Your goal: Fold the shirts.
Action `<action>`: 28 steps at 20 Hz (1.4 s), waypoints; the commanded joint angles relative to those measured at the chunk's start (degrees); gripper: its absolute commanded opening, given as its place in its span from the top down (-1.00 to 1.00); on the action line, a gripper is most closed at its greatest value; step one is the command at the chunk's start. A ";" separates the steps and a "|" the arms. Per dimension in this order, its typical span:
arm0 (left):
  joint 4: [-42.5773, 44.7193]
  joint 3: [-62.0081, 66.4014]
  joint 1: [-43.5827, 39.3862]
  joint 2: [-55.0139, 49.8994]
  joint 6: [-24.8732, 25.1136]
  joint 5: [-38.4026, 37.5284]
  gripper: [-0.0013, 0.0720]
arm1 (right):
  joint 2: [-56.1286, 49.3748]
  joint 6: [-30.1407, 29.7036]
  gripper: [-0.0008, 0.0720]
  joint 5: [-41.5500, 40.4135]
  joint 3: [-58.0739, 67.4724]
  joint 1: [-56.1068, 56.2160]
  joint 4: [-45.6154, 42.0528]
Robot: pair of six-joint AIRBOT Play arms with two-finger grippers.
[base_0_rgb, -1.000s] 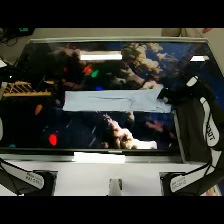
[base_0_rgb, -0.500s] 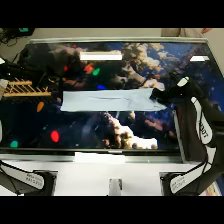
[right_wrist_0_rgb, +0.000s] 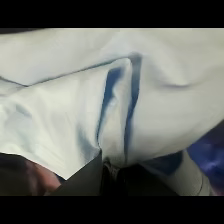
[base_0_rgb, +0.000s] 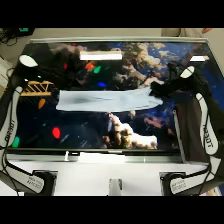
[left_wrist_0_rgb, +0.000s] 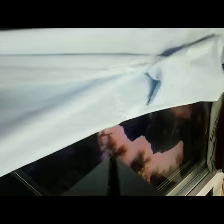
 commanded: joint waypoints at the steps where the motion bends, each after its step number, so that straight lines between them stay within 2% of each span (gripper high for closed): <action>1: -0.02 -7.98 -9.01 -0.17 1.07 6.82 0.86 | 6.93 0.57 0.91 6.01 0.50 0.04 0.28; 5: -3.85 -16.68 -15.82 -0.35 0.44 17.46 0.86 | 12.33 0.72 0.91 14.71 0.48 0.04 0.24; 7: -10.60 -18.01 -19.37 -1.49 0.81 21.97 0.86 | 15.34 1.95 0.91 17.22 0.48 0.04 0.24; 10: -22.47 -17.97 -25.68 -4.61 4.20 27.23 0.86 | 20.63 3.54 0.91 19.50 0.48 0.04 0.26; 15: -33.31 -15.69 -34.10 -11.26 5.64 29.86 0.86 | 27.76 6.34 0.91 23.21 0.48 0.04 0.17; 18: -34.05 -12.85 -34.73 -12.50 8.13 29.88 0.87 | 28.72 6.62 0.91 25.07 0.48 0.04 -0.48; 20: -28.06 -12.76 -31.43 -10.03 7.37 28.72 0.87 | 28.41 6.58 0.91 25.03 0.48 0.07 -1.88; 22: -16.79 -12.76 -26.21 -5.66 4.57 23.85 0.87 | 27.08 6.43 0.91 23.41 0.42 0.74 -1.44; 24: -3.78 -12.76 -20.61 0.50 3.96 17.09 0.87 | 24.57 6.36 0.91 19.12 0.44 4.22 -1.11; 26: 12.31 -12.92 -14.78 7.93 0.81 12.26 0.87 | 20.92 6.40 0.91 13.57 0.44 9.66 0.81; 28: 21.31 -12.92 -7.63 15.85 -0.50 8.41 0.87 | 16.20 6.38 0.91 6.93 0.44 15.63 5.03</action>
